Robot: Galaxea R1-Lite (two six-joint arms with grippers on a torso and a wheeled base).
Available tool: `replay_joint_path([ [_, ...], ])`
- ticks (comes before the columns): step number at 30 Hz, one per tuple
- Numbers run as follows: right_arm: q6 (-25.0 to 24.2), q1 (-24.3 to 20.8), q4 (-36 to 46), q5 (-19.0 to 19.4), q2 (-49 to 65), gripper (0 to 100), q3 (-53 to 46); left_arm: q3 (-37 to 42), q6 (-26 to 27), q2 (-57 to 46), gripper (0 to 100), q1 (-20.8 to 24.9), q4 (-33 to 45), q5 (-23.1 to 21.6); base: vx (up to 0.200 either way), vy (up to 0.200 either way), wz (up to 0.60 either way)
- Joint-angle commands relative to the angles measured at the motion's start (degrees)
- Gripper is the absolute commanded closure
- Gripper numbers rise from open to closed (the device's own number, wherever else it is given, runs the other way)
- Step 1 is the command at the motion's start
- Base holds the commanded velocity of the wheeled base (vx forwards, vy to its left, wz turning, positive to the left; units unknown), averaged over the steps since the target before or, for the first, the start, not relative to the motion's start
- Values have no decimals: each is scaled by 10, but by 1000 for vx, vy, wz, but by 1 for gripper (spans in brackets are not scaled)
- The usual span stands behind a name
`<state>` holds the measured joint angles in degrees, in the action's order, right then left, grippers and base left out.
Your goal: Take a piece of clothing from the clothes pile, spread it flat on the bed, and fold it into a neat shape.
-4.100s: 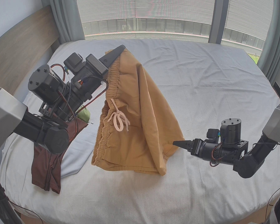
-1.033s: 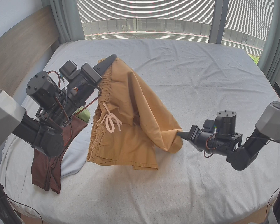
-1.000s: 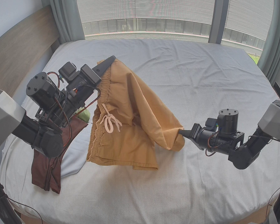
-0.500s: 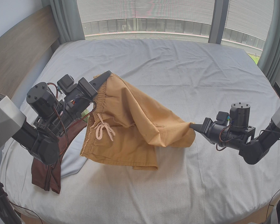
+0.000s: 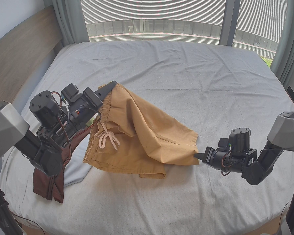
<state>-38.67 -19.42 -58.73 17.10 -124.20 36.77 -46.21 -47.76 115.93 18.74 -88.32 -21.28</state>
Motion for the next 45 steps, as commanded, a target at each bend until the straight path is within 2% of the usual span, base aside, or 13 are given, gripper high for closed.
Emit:
replay_joint_path([
  [1,1,-7,-1,0,-25,100,-5,6,1,1,100,-5,-1,0,0,0,0],
  [8,1,-16,-3,-1,-33,100,6,8,1,-2,100,-6,-1,0,0,0,0],
  [9,1,-16,-5,-1,-34,0,8,8,2,-2,100,-7,-1,0,0,0,0],
  [14,-1,-13,-36,-1,-46,0,26,10,2,-3,100,-17,-1,-1,0,0,0],
  [24,-3,-10,-29,-4,-106,0,101,15,24,-4,100,-15,-1,-2,0,0,0],
  [34,-3,-11,56,-13,-148,0,190,14,24,-5,100,-14,-1,-2,0,0,0],
  [45,-17,-30,53,-10,-170,0,228,13,24,-5,100,-14,-1,-2,0,0,0],
])
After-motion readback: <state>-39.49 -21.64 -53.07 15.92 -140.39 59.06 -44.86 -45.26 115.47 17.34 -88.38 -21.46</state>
